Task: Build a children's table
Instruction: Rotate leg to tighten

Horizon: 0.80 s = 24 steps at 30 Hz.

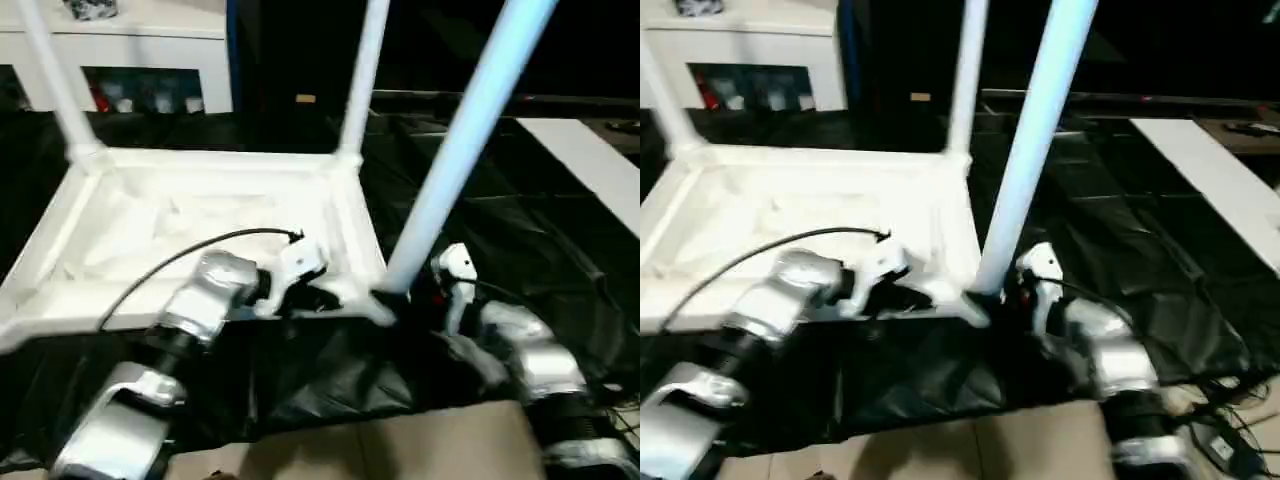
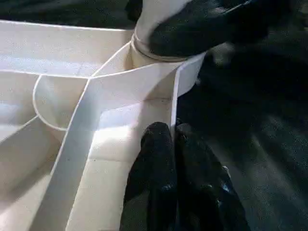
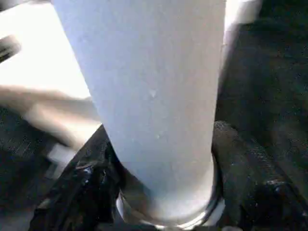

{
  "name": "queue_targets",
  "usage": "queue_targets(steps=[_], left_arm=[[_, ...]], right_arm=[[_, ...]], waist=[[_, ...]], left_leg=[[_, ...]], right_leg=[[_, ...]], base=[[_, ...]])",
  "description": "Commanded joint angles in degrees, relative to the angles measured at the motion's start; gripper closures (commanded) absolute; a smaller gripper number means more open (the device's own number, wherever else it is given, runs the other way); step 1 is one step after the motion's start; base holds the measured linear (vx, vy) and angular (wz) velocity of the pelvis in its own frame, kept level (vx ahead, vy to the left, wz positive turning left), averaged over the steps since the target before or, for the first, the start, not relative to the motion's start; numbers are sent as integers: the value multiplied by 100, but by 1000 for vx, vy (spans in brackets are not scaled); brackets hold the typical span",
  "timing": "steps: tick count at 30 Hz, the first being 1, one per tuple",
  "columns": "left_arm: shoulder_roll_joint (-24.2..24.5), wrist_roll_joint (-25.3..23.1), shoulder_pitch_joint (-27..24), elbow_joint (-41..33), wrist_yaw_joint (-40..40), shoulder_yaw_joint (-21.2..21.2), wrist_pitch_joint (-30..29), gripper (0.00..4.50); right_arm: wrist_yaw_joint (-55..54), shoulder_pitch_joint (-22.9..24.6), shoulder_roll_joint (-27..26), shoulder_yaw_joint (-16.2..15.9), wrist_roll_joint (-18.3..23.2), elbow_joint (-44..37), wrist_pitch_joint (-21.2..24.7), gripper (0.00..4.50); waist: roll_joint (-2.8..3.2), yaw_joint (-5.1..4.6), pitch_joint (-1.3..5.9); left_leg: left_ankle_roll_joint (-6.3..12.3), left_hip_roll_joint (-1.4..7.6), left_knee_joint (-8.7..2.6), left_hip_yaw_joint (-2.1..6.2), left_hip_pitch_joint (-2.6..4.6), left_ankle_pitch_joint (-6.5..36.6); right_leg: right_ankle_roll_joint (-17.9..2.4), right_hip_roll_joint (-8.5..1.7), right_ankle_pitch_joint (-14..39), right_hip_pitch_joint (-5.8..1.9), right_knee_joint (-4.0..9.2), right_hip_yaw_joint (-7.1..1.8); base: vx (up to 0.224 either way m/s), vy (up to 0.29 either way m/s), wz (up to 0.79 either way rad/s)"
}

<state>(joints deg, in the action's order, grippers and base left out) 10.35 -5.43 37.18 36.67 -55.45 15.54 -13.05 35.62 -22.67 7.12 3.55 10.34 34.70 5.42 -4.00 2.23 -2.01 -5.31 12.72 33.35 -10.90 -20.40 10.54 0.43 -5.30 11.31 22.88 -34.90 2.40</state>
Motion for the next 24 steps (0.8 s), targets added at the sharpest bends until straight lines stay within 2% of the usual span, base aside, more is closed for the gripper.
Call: queue_targets(steps=[1, 3, 5, 7, 8, 12, 13, 15, 17, 18, 19, 22, 24], left_arm=[[-364, 118, 131, -36, 333, 44, -29, 450], [-434, 73, 152, 41, 521, 44, -34, 450], [-427, 31, 155, 70, 550, 71, -10, 450], [-410, -40, 151, 101, 553, 108, 30, 450], [-392, -76, 143, 118, 549, 110, 61, 450], [-279, -143, 124, 146, 519, 136, 159, 450], [-244, -147, 118, 146, 508, 146, 179, 450], [-177, -159, 116, 166, 502, 148, 214, 450], [-139, -171, 116, 176, 485, 145, 240, 450], [-126, -180, 114, 179, 482, 146, 253, 450], [-115, -186, 112, 179, 475, 145, 262, 450], [-97, -182, 95, 150, 442, 143, 266, 450], [-86, -172, 67, 117, 414, 143, 277, 450]], right_arm=[[-358, 14, -287, -257, -134, 307, 149, 201], [-726, -102, -631, -243, -157, 323, 77, 202], [-805, -141, -688, -290, -232, 333, 23, 202], [-911, -178, -724, -355, -359, 353, -56, 202], [-963, -195, -717, -381, -433, 375, -157, 146], [-892, -221, -588, -248, -352, 392, -410, 111], [-818, -201, -505, -228, -317, 336, -434, 111], [-426, -65, -212, -228, -226, 34, -373, 84], [-62, 112, 102, -233, -185, -294, -324, 74], [186, 237, 316, -217, -133, -502, -277, 74], [359, 323, 463, -200, -89, -644, -243, 74], [976, 623, 977, -70, 160, -1098, -66, 74], [1568, 947, 1536, 108, 426, -1543, 205, 74]], waist=[[19, -16, 236], [28, -46, 224], [21, -48, 239], [49, -41, 235], [45, -39, 240], [47, -34, 255], [48, -28, 263], [37, -13, 263], [22, 18, 266], [-6, 25, 268], [-5, 47, 264], [-30, 90, 255], [-36, 109, 239]], left_leg=[[-168, 43, -492, 91, 11, 2002], [-95, 32, -479, 67, 28, 2064], [-66, 25, -478, 66, 13, 2006], [-40, 33, -478, 47, 26, 1946], [-37, 35, -479, 50, 22, 1934], [10, 46, -476, 33, 9, 1770], [22, 44, -472, 29, 4, 1694], [109, 47, -456, 12, -12, 1526], [192, 50, -436, -7, -6, 1408], [231, 55, -426, -15, -1, 1385], [296, 50, -426, -14, -15, 1319], [362, 58, -416, -16, -18, 1367], [389, 59, -417, -18, -19, 1459]], right_leg=[[-634, -233, 2606, -148, 578, -127], [-658, -212, 2498, -102, 596, -142], [-642, -215, 2465, -125, 594, -145], [-680, -201, 2269, -103, 594, -157], [-696, -204, 2226, -111, 584, -155], [-853, -195, 1766, -134, 531, -165], [-896, -188, 1612, -149, 512, -163], [-975, -175, 1266, -180, 481, -162], [-1009, -173, 1072, -192, 469, -168], [-1024, -177, 1022, -188, 466, -169], [-1025, -175, 972, -216, 459, -166], [-970, -202, 1230, -215, 489, -168], [-894, -193, 1480, -213, 526, -167]], base=[[0, 0, 0], [0, 0, 0], [0, 0, 0], [0, 0, 0], [0, 0, 0], [0, 0, 0], [0, 0, 0], [0, 0, 0], [0, 0, 0], [0, 0, 0], [0, 0, 0], [0, 0, 0], [0, 0, 0]])
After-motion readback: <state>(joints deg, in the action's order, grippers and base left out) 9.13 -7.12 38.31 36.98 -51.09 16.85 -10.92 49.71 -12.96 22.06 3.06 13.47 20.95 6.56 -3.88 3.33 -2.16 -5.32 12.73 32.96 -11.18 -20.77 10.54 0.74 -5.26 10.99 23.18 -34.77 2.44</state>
